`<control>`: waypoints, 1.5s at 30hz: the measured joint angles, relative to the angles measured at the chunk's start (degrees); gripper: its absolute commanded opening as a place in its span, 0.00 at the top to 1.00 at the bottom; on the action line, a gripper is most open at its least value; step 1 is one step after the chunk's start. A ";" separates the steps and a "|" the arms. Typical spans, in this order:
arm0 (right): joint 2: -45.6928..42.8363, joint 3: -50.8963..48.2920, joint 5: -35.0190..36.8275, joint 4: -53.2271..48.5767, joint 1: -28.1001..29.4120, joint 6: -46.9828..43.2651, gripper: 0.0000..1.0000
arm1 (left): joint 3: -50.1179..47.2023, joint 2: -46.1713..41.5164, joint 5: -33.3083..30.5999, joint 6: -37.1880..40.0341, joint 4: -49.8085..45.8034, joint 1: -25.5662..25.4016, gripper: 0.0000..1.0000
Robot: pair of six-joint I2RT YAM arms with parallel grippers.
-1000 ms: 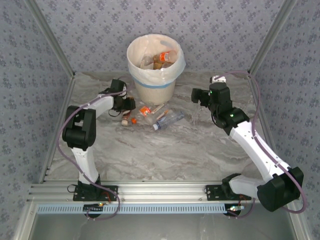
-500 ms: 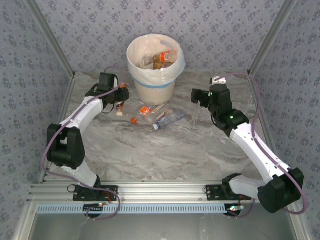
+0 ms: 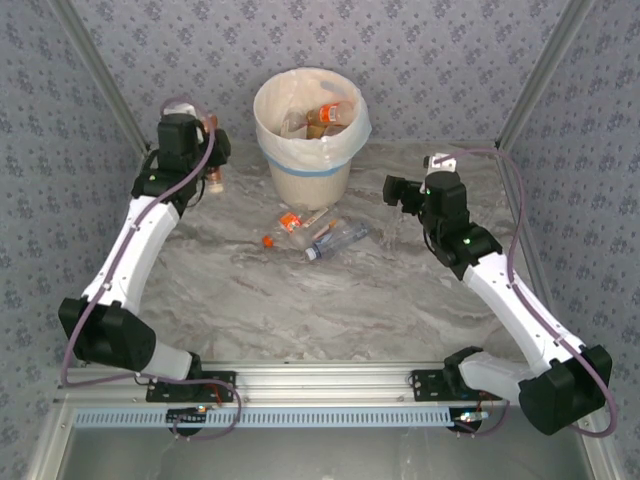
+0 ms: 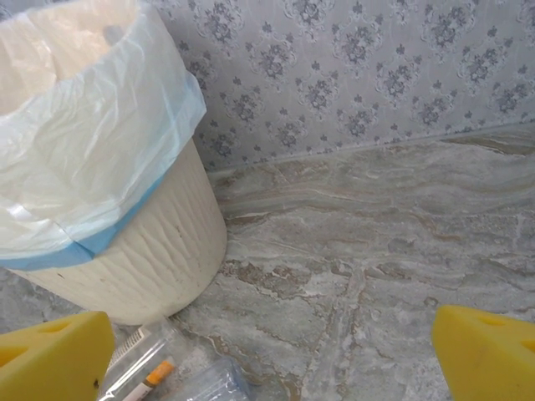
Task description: Put the plastic bottles in the bin
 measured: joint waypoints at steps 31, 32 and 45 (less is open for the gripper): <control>-9.88 -5.55 -3.28 5.42 0.35 -0.24 0.00 | 57.61 37.86 33.77 27.34 -3.19 -10.86 0.52; -10.12 -5.79 -3.08 5.38 0.35 -0.24 0.00 | 57.51 37.92 34.27 28.76 -4.81 -11.52 0.50; -9.53 -6.23 -2.75 4.98 0.35 -0.22 0.00 | 49.83 38.80 34.77 33.97 -7.28 -12.55 0.32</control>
